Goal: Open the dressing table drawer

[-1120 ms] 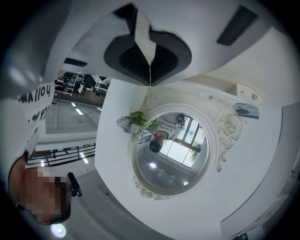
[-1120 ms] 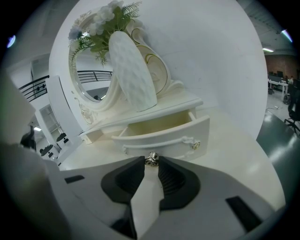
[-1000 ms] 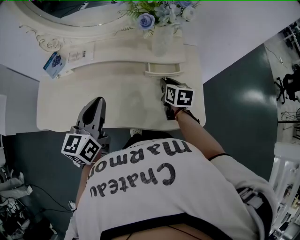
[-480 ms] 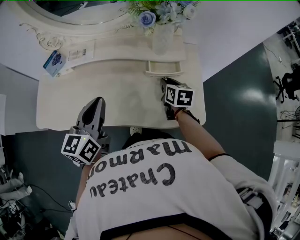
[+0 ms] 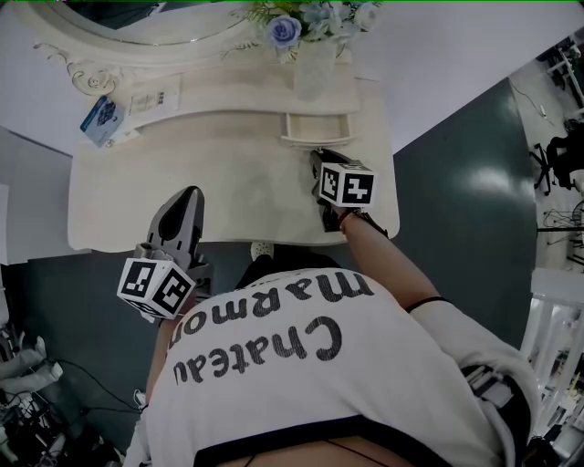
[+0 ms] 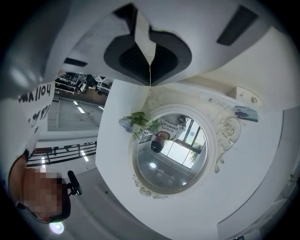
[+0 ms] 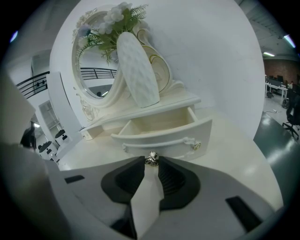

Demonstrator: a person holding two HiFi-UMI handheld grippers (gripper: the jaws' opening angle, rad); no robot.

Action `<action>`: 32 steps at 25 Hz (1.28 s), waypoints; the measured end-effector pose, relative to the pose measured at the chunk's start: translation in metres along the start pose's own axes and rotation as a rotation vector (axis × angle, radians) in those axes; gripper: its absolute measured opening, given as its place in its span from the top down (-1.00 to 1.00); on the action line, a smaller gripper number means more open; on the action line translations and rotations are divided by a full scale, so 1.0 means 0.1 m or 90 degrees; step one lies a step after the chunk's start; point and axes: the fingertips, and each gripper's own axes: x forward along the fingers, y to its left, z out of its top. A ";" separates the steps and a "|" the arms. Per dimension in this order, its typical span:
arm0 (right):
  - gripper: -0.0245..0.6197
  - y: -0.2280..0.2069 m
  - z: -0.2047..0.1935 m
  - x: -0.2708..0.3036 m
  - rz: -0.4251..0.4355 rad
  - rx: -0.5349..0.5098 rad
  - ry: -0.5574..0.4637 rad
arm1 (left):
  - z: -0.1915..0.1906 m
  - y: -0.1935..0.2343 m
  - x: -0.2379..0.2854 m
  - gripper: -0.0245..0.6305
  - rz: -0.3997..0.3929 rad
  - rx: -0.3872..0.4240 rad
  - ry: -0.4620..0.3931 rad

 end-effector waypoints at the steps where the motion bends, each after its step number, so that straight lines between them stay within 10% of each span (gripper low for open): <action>1: 0.60 0.00 0.00 0.00 -0.001 -0.001 0.000 | 0.00 0.00 0.00 0.85 -0.001 0.000 0.001; 32: 0.60 0.06 -0.12 -0.09 -0.014 -0.013 -0.008 | -0.08 -0.01 -0.06 0.85 -0.007 -0.007 0.003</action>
